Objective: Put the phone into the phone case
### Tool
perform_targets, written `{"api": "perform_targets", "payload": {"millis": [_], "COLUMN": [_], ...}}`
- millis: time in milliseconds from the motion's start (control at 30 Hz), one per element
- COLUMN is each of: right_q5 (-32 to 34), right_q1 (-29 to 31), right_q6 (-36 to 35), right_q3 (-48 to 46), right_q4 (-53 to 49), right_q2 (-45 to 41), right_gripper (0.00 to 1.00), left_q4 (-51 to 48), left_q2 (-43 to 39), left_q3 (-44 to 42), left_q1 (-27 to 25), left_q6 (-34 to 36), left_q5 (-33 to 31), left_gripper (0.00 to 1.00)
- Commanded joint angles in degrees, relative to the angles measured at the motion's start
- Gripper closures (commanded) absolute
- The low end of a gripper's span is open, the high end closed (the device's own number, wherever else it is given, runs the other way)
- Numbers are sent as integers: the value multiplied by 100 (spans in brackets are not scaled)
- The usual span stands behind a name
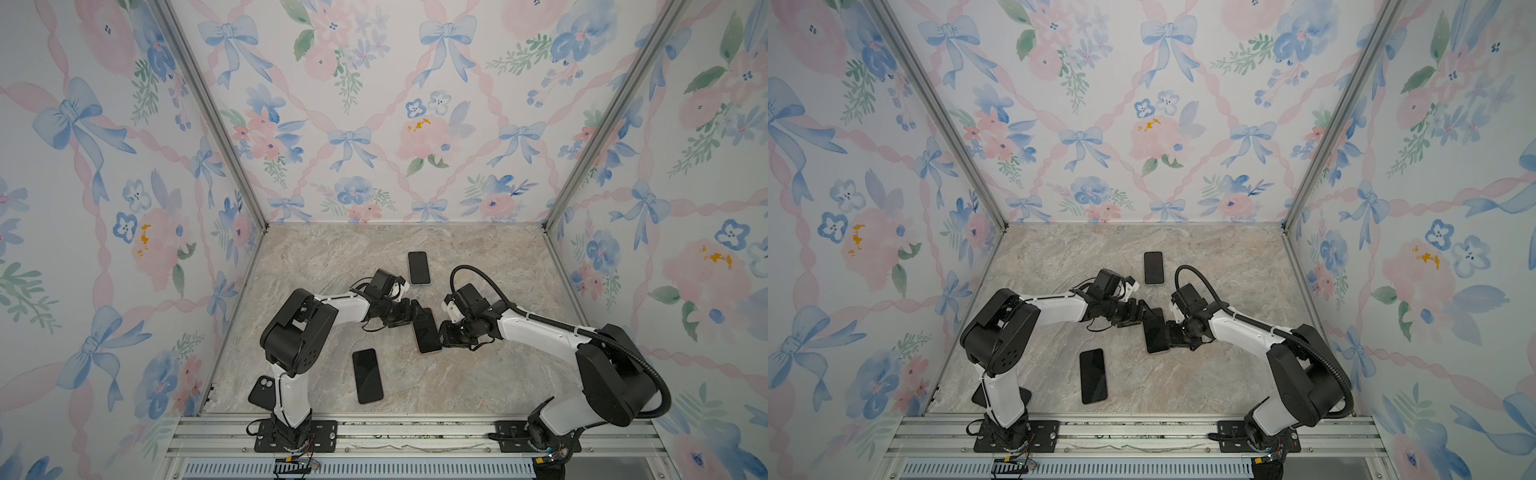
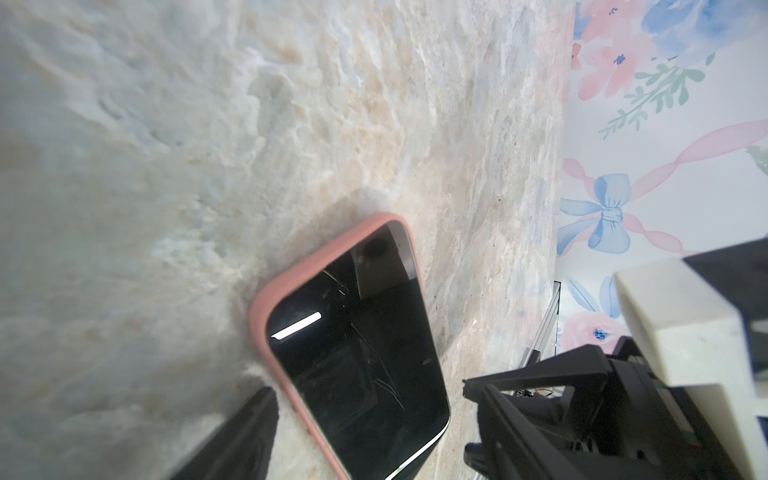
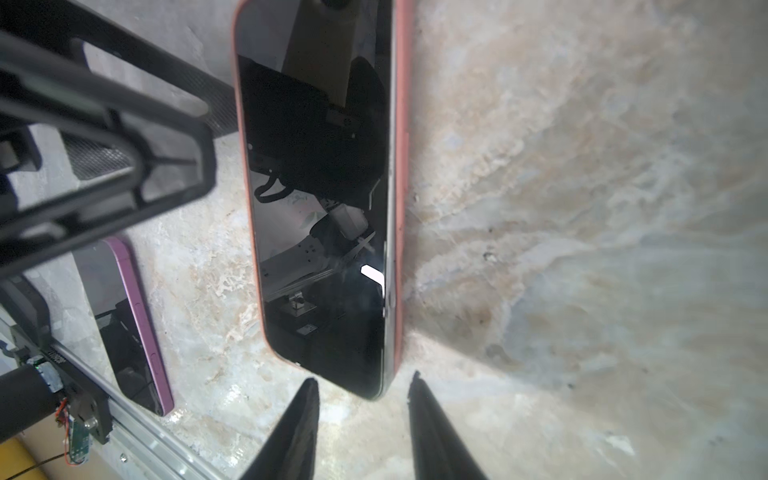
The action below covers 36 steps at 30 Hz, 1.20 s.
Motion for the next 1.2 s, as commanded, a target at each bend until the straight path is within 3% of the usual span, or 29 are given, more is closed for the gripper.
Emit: {"api": "perform_targets", "payload": {"millis": [0,200,333,433,733,1167], "right_q5": [344,382,24,-245,46,-33], "right_q1": [47,-11,-26,90,185,107], "right_q6": [664,842,1163,1541,814,759], "right_q3": [-228,-433,-432,-506,-520,-691], "right_q4": [53,95,147,424,270,719], "right_q2": [-406,-895,-893,-814,-642,-413], "right_gripper": [57,53,54,57,63,71], "left_q4": [-365,-422,-418,-417,-64,493], "left_q2": [369,501,-22,-344,-809,-545], "left_q3": [203,435,-26,-273,-1067,-1310], "left_q1": [4,-14,-23,-31,-303,-357], "left_q6": [209,205,99,-24,-472,-706], "left_q5": [-9,-13,8,375,543,633], "left_gripper": [24,25,26,30,35,44]}}
